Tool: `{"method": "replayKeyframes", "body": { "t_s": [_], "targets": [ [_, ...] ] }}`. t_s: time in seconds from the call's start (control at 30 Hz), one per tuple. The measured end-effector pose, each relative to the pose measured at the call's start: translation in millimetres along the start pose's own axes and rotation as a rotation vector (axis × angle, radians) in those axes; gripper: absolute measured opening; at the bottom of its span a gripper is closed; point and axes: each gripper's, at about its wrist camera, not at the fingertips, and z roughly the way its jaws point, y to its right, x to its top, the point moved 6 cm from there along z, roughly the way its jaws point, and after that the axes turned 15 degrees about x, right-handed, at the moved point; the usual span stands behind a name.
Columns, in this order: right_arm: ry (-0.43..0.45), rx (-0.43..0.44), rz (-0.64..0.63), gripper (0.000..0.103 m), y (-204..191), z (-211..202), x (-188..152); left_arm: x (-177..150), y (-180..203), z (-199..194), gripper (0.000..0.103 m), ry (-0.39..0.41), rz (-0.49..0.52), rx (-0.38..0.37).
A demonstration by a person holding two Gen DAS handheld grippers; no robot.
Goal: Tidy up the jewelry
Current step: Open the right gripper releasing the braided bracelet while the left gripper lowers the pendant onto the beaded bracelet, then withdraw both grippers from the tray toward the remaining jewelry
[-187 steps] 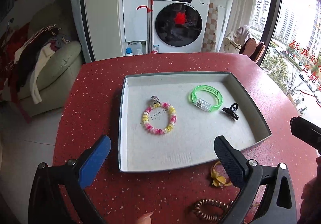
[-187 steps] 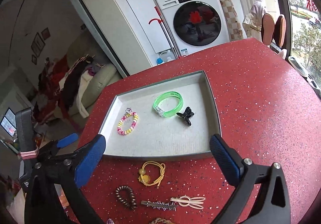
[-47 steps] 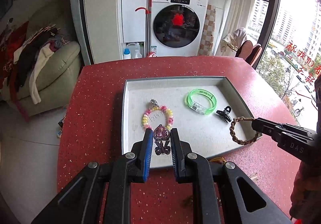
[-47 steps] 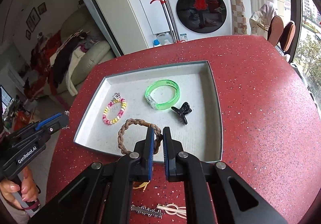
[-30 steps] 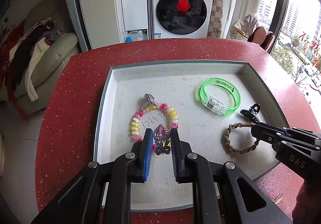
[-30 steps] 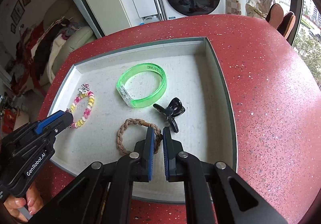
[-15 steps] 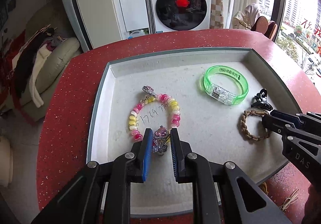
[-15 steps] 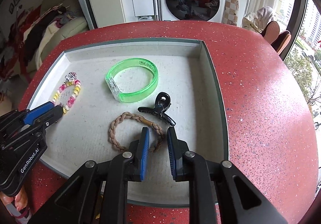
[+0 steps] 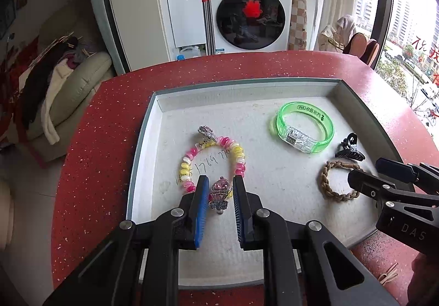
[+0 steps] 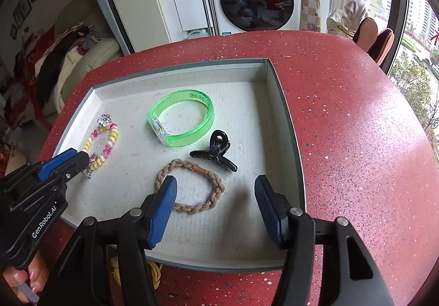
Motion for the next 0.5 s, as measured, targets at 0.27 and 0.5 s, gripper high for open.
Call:
{"method": "replayKeyframes", "body": {
  "t_s": [0.27,0.5],
  "targets": [
    [0.093,0.036,0.017,0.072,-7,-37,1,2,-4,-12,0.037,0.027,-0.02,-0.004],
    [0.115,0.062,0.047,0.076,-10,-58,-14,1,-16,-24,0.103,0.053,-0.064,0.002]
  ]
}}
